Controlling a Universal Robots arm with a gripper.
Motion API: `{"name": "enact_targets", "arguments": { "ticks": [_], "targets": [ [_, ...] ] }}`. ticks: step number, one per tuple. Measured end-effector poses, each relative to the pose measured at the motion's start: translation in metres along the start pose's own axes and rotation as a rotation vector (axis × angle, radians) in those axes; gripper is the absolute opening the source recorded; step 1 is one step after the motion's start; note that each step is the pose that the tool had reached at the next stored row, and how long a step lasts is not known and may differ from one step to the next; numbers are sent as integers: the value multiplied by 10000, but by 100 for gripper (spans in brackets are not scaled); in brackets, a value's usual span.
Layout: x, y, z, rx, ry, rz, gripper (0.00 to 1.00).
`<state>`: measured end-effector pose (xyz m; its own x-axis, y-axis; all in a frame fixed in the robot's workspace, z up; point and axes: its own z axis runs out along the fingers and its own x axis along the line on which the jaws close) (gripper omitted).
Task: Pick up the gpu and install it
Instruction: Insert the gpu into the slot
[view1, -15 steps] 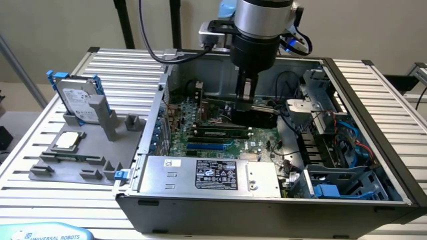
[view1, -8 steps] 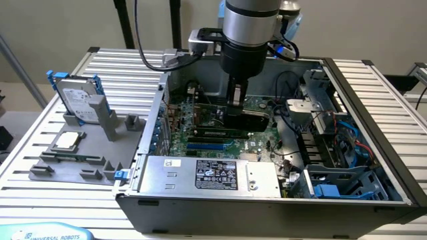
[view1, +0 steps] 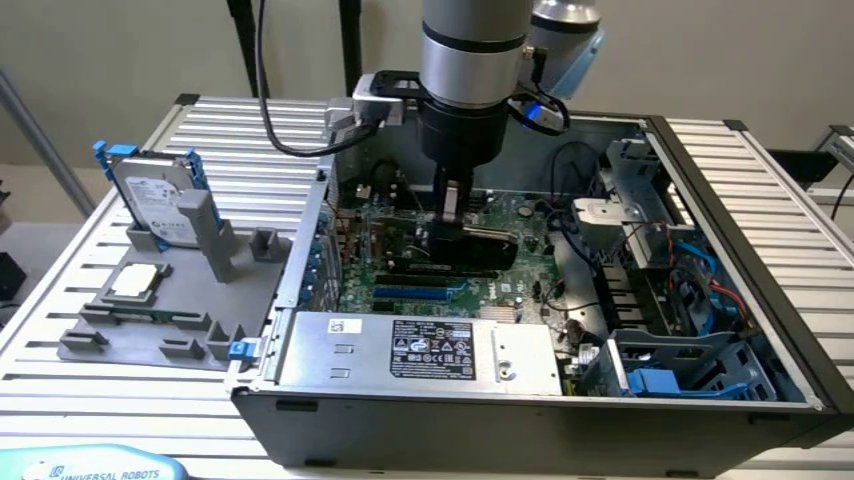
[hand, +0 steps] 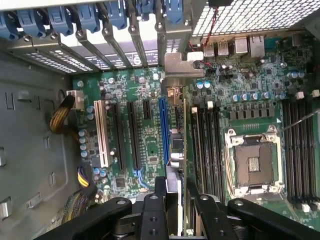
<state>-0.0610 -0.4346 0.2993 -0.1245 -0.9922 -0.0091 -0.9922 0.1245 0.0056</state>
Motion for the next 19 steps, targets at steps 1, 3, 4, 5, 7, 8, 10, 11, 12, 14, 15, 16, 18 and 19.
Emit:
{"name": "enact_targets", "arguments": {
  "ticks": [1,3,4,5,7,8,10,11,12,14,15,16,18,19],
  "targets": [
    [4,17,10,1,0,-19,27],
    [11,47,29,2,1,-61,27],
    [15,59,38,2,2,-89,27],
    [20,71,45,1,4,-119,27],
    [30,89,59,1,2,-185,27],
    [37,95,64,0,2,-221,27],
    [50,112,74,0,2,-285,27],
    [57,125,80,0,2,-309,27],
    [63,141,87,0,2,-328,27],
    [75,174,100,-1,2,-367,27],
    [81,191,107,-1,3,-385,27],
    [88,210,114,-1,3,-399,27],
    [104,243,129,-2,3,-423,27],
    [114,259,137,-1,3,-433,27]
  ]
}}
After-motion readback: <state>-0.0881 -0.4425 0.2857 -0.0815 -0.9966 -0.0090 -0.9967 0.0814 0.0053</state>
